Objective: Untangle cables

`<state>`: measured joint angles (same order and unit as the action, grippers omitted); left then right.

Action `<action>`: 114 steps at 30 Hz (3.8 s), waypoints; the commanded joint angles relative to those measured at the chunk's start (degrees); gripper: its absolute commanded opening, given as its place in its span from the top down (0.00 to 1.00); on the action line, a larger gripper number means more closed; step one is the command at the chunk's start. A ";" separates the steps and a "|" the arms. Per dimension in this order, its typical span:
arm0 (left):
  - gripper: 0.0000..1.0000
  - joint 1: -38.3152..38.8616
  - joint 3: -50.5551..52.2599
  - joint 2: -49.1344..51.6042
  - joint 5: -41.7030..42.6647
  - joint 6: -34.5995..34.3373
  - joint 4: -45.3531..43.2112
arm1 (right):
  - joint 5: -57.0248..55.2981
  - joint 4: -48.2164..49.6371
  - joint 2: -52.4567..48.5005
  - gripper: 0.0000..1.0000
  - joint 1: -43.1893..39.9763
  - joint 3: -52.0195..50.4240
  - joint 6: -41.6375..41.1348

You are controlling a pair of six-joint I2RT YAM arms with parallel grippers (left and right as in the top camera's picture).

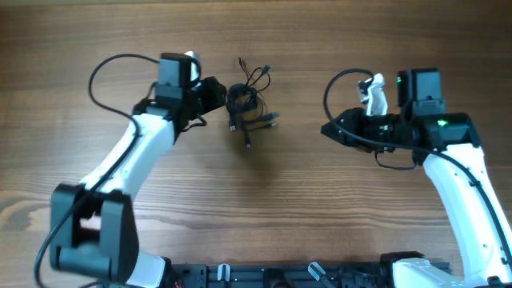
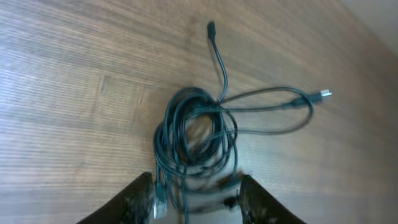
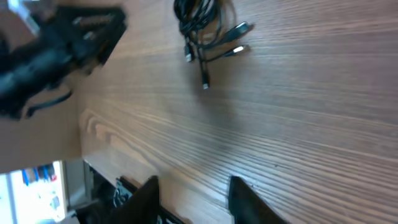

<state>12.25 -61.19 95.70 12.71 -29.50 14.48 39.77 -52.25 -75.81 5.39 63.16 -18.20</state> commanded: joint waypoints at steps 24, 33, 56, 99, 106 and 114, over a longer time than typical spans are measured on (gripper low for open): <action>0.96 9.03 -0.83 -2.93 13.49 26.69 10.16 | -4.15 3.65 -0.70 0.96 5.68 0.11 -0.02; 0.96 14.08 -0.74 -7.61 29.05 44.02 9.60 | -1.07 18.45 -0.87 0.27 5.70 0.11 -4.90; 0.36 10.23 -0.76 -7.76 24.24 21.14 -4.61 | 3.10 7.50 -2.40 0.96 5.68 -1.03 11.74; 0.41 1.77 -0.66 -7.74 63.30 23.23 22.29 | 22.93 5.20 -2.43 0.96 5.68 -1.03 71.76; 0.40 1.79 -0.66 -7.74 61.70 23.26 22.21 | 22.18 5.03 -2.73 0.96 5.70 -1.03 76.94; 0.47 3.21 -0.66 -7.67 57.22 31.01 20.94 | 24.48 4.59 -2.75 0.96 5.68 -1.03 78.25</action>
<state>13.96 -61.87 87.92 70.57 -2.55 34.37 61.45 -47.40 -77.80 10.85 62.17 58.48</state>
